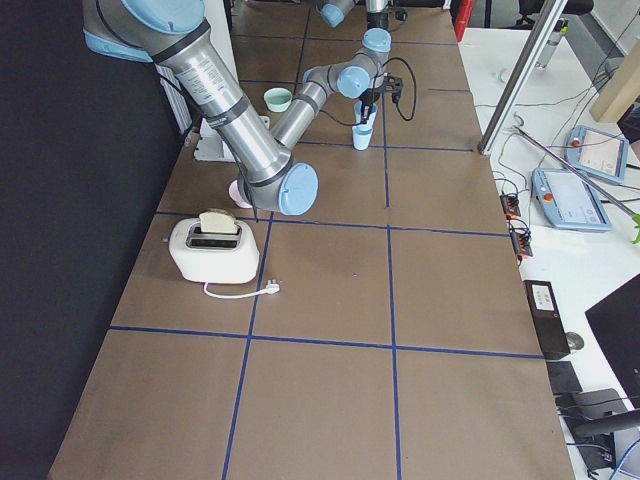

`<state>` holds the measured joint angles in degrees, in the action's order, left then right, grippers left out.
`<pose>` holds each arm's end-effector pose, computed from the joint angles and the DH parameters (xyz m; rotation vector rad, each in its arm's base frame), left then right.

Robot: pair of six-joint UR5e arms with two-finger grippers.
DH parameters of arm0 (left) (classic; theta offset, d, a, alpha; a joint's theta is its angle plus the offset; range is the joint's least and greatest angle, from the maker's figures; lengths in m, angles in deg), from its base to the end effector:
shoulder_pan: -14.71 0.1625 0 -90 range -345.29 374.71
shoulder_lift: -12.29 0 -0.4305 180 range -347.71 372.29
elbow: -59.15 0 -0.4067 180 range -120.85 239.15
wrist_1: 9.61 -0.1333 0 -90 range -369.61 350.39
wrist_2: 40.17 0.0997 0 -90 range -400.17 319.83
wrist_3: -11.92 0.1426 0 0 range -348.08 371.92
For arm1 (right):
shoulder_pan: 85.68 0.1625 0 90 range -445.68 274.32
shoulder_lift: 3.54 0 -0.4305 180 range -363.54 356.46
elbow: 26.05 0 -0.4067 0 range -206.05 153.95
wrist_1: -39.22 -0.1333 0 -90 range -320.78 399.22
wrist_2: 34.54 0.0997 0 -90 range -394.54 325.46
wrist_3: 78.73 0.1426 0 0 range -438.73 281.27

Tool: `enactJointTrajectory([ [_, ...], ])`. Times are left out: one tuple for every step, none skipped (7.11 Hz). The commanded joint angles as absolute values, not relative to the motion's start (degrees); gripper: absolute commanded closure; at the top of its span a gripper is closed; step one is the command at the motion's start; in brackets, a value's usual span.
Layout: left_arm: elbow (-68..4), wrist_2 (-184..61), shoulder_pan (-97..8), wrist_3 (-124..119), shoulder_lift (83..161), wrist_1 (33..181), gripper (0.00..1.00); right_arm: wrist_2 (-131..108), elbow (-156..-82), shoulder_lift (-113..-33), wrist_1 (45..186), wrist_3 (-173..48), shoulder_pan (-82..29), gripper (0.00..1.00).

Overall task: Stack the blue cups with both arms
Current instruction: 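Carry the cup with the right gripper over the centre cup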

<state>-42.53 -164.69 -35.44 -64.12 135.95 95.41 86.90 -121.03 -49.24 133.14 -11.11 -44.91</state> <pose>0.3928 -0.5525 0.2030 0.0793 1.1517 -0.2431 -0.5088 -0.5165 0.1769 -0.0386 -0.9274 0.0805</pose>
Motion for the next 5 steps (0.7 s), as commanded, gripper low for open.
enactJointTrajectory([
  [-42.53, -164.71, -35.39, -64.28, 136.13, 95.42, 0.0, 83.25, -118.26, -46.71, 133.26, -10.61, -46.47, 1.0],
  [-42.62, -164.71, -35.3, -64.29, 136.13, 95.42, 0.0, 82.72, -115.46, -44.35, 133.17, -9.65, -46.74, 1.0],
  [-42.71, -164.62, -35.3, -64.37, 136.22, 95.42, 0.0, 82.62, -114.04, -43.72, 133.0, -8.78, -47.53, 1.0],
  [-42.62, -164.62, -35.3, -64.37, 136.13, 95.42, 0.0, 82.27, -113.94, -43.8, 132.91, -8.68, -48.14, 1.0],
  [-42.62, -164.62, -35.21, -64.37, 136.22, 95.42, 0.0, 82.27, -113.94, -43.97, 132.91, -8.59, -48.58, 1.0],
])
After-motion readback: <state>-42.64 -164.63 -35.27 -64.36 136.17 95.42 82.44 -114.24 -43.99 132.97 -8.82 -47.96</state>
